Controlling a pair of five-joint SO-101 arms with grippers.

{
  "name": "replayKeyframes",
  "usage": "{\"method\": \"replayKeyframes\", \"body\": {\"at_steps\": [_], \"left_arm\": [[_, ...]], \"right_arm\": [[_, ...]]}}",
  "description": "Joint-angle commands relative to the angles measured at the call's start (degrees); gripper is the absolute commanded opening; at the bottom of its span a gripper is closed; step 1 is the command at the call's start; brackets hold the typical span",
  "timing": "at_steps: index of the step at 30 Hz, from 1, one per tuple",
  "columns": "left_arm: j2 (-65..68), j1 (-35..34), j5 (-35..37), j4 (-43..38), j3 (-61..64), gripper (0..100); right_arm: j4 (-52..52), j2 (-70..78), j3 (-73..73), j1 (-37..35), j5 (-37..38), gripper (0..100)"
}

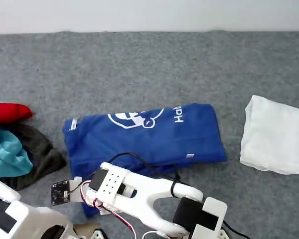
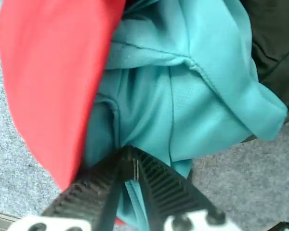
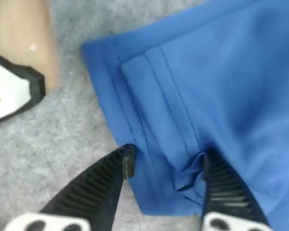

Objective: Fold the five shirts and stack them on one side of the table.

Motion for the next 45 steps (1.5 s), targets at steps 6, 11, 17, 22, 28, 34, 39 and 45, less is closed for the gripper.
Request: {"method": "replayKeyframes", "body": {"at_steps": [6,11,17,22,28,34,39,45], "left_arm": [[-4.84,0.0,-0.79,-0.35,-2.51,1],[-5.01,0.53,-0.79,-0.18,-2.51,1],[-5.01,0.53,-0.79,-0.18,-2.51,1],[-5.19,1.93,-0.7,-0.09,-2.42,1],[-5.54,4.48,-0.53,0.0,-2.42,1],[-5.54,5.45,-0.44,0.7,-2.33,1],[-5.54,5.45,-0.44,0.79,-2.33,1],[-5.54,5.45,-0.44,0.79,-2.33,1]], "right_arm": [[-1.63,4.53,-5.1,1.45,0.53,0.7],[1.71,4.44,-11.34,4.53,0.53,0.9],[12.09,4.62,-21.36,7.25,0.53,0.9],[14.37,4.97,-27.78,11.03,0.53,0.9],[13.23,6.02,-31.38,15.96,0.62,0.9],[13.14,12.79,-36.92,21.32,0.09,2.0],[13.58,19.03,-44.4,26.33,-1.58,16.6],[18.68,21.76,-54.95,29.49,-8.0,22.3]]}}
